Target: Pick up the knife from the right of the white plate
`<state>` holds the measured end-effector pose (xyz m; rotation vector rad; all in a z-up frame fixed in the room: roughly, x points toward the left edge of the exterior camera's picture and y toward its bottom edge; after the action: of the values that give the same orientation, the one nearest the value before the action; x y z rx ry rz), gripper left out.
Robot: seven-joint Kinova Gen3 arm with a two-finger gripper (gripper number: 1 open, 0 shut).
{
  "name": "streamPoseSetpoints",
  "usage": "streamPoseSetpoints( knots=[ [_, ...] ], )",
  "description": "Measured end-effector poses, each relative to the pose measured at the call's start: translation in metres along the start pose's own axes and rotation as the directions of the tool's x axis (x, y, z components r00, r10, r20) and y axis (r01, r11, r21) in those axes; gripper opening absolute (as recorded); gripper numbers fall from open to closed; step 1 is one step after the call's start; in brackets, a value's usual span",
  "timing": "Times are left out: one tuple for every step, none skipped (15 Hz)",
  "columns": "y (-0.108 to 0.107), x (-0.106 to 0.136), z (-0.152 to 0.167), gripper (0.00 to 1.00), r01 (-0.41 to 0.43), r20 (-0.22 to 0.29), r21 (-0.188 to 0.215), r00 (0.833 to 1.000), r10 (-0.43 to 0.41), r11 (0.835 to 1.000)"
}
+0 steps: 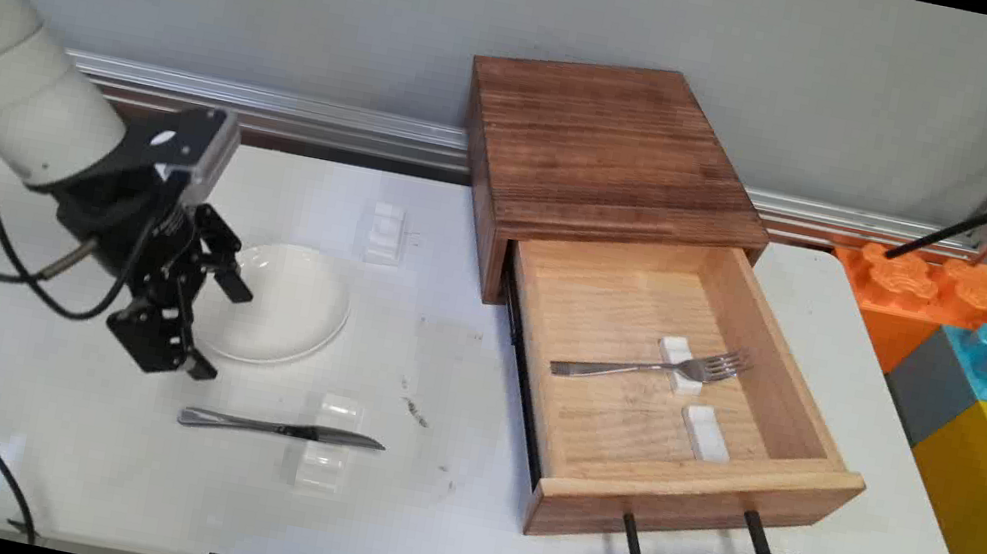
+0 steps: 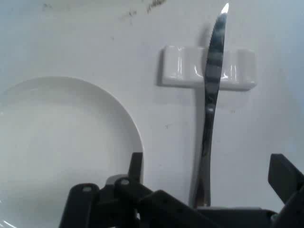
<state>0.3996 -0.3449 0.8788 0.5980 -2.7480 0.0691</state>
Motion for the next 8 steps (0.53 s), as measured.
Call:
streamPoseSetpoints(
  knots=[
    [0.0,-0.004,0.004,1.0,0.0,0.0,0.0,1.0,0.0,1.0],
    [0.001,-0.006,0.008,1.0,-0.002,-0.002,0.0,1.0,0.002,1.0],
    [0.002,-0.01,0.016,1.0,-0.011,-0.006,-0.003,1.0,0.011,1.0],
    [0.003,-0.013,0.022,1.0,-0.017,-0.01,-0.004,1.0,0.017,1.0],
    [0.004,-0.014,0.027,1.0,-0.022,-0.013,-0.005,1.0,0.022,1.0],
    [0.005,-0.016,0.034,1.0,-0.025,-0.017,-0.007,1.0,0.025,1.0],
    [0.006,-0.018,0.04,1.0,-0.027,-0.02,-0.008,0.999,0.027,1.0],
    [0.008,-0.019,0.047,1.0,-0.03,-0.024,-0.009,0.999,0.03,1.0]
  ],
)
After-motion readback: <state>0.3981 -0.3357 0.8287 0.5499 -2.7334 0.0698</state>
